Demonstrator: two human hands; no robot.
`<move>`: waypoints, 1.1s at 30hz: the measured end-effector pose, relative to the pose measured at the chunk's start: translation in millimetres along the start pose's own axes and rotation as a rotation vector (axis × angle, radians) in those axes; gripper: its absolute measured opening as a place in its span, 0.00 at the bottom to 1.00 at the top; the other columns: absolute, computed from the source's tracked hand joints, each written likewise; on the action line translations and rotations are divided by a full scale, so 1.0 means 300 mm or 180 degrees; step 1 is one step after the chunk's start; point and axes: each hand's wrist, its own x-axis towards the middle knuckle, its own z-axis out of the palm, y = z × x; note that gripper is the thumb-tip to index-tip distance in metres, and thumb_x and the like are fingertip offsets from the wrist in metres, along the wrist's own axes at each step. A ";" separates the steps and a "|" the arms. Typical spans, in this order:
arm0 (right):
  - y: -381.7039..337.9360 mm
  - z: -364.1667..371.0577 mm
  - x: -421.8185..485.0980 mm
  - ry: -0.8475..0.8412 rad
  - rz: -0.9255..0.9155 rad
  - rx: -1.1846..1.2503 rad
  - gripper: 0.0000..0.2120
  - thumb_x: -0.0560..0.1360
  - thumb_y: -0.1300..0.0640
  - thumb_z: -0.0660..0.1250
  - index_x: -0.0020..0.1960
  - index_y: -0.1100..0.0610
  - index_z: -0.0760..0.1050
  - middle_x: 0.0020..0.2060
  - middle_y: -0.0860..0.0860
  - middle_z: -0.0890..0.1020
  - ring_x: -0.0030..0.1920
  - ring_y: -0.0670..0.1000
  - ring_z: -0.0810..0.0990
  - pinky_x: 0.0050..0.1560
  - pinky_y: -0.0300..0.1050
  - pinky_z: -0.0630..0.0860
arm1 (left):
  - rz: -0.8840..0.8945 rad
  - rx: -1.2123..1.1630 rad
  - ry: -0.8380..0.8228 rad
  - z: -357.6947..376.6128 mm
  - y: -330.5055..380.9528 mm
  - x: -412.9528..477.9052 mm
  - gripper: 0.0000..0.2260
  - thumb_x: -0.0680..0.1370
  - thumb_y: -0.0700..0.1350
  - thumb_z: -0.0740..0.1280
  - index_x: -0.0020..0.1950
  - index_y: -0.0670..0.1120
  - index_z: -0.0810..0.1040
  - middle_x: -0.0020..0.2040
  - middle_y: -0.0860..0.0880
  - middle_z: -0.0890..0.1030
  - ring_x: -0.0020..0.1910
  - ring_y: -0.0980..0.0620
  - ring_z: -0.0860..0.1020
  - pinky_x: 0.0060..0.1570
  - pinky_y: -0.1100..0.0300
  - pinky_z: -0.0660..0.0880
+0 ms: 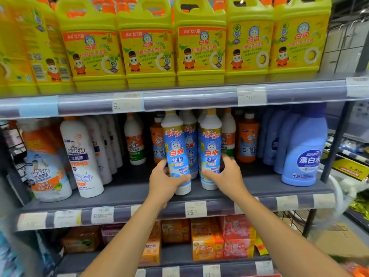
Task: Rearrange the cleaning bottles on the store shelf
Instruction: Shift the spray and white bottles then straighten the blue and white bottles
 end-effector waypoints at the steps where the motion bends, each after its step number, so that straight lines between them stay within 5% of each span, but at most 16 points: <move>1: 0.000 0.000 0.000 -0.0033 -0.0012 0.0027 0.31 0.64 0.49 0.78 0.64 0.53 0.71 0.53 0.51 0.77 0.53 0.49 0.77 0.50 0.44 0.77 | 0.0010 0.0009 -0.0005 0.005 0.002 0.002 0.25 0.62 0.40 0.82 0.50 0.56 0.76 0.48 0.55 0.84 0.44 0.63 0.83 0.37 0.68 0.79; 8: -0.012 -0.006 -0.017 -0.0207 -0.0014 0.0101 0.31 0.67 0.49 0.77 0.65 0.55 0.69 0.56 0.51 0.79 0.55 0.49 0.78 0.53 0.46 0.78 | 0.0138 0.0112 -0.0112 0.047 0.003 0.013 0.29 0.61 0.40 0.83 0.54 0.60 0.74 0.49 0.56 0.84 0.45 0.63 0.83 0.37 0.68 0.79; 13: -0.024 -0.011 -0.022 -0.0156 0.0012 0.0048 0.31 0.67 0.51 0.77 0.65 0.56 0.70 0.56 0.51 0.79 0.54 0.48 0.79 0.52 0.45 0.79 | 0.0138 0.0171 -0.0116 0.076 -0.009 0.012 0.32 0.61 0.40 0.83 0.62 0.52 0.75 0.52 0.54 0.83 0.49 0.59 0.83 0.42 0.65 0.81; 33: -0.037 -0.006 -0.035 -0.0384 0.0139 0.0056 0.32 0.69 0.50 0.75 0.67 0.55 0.66 0.59 0.54 0.76 0.57 0.50 0.77 0.56 0.51 0.78 | 0.0153 0.0458 -0.0044 0.085 -0.019 0.006 0.31 0.62 0.43 0.82 0.58 0.56 0.71 0.51 0.58 0.80 0.50 0.62 0.80 0.44 0.67 0.77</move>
